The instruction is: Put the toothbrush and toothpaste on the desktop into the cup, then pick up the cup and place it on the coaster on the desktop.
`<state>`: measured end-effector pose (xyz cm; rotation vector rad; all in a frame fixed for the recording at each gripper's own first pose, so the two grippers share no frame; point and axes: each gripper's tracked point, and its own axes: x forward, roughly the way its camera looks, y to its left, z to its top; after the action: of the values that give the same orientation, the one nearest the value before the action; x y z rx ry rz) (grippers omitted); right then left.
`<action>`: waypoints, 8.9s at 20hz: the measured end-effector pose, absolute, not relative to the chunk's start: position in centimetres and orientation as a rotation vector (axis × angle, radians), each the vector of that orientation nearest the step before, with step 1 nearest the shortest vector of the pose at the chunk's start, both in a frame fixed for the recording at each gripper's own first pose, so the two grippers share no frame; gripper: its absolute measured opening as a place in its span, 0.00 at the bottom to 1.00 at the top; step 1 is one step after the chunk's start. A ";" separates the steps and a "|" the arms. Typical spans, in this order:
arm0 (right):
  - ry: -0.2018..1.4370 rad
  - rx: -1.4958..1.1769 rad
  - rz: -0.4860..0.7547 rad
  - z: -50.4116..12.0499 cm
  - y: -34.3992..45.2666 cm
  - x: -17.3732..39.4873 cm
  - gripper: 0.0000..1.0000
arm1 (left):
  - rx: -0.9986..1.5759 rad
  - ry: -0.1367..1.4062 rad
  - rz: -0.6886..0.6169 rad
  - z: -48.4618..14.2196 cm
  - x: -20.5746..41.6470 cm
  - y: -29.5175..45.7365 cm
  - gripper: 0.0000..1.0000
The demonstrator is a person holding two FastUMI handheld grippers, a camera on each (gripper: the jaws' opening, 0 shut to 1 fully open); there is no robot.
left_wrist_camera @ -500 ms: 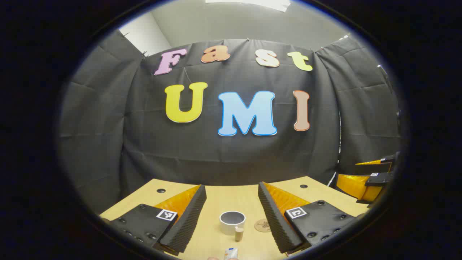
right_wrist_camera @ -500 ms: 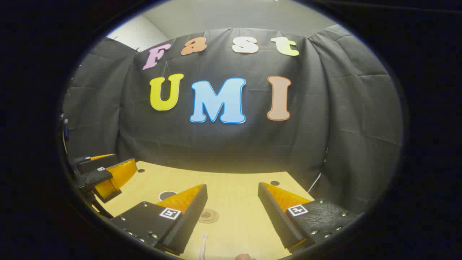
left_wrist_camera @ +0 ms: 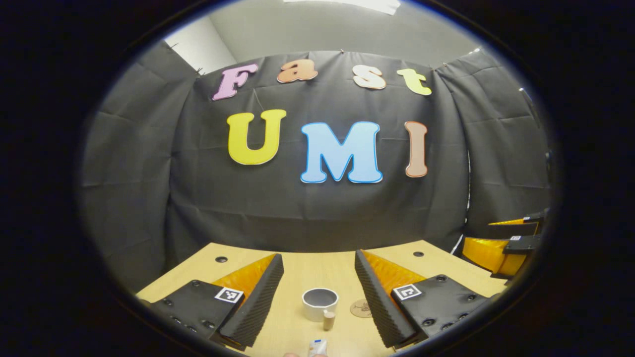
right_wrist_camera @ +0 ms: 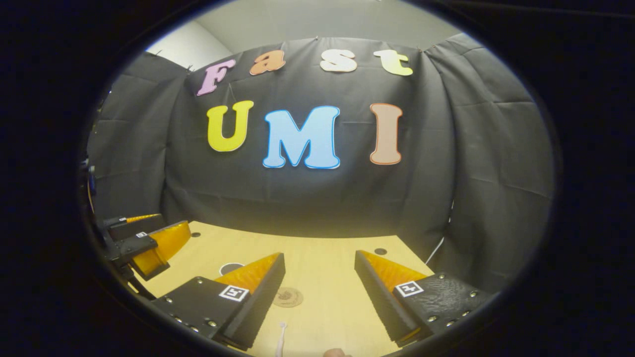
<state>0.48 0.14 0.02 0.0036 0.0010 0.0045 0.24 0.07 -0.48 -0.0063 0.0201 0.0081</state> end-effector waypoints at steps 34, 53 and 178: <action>0.622 0.016 0.100 -15.2 3.9 0.7 0.92 | -0.202 0.761 0.026 -19.4 -1.5 -1.2 0.94; 1.034 0.031 0.157 -24.6 6.1 -0.7 0.93 | -0.162 1.271 0.025 -26.4 -5.5 -3.5 0.96; 0.557 0.264 0.358 -12.4 10.5 3.3 0.03 | -0.152 0.341 -0.099 -11.2 13.3 0.0 0.91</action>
<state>3.28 10.46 -12.44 0.2635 0.5571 0.3576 13.29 0.04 -11.17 -0.1517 0.3413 -0.0991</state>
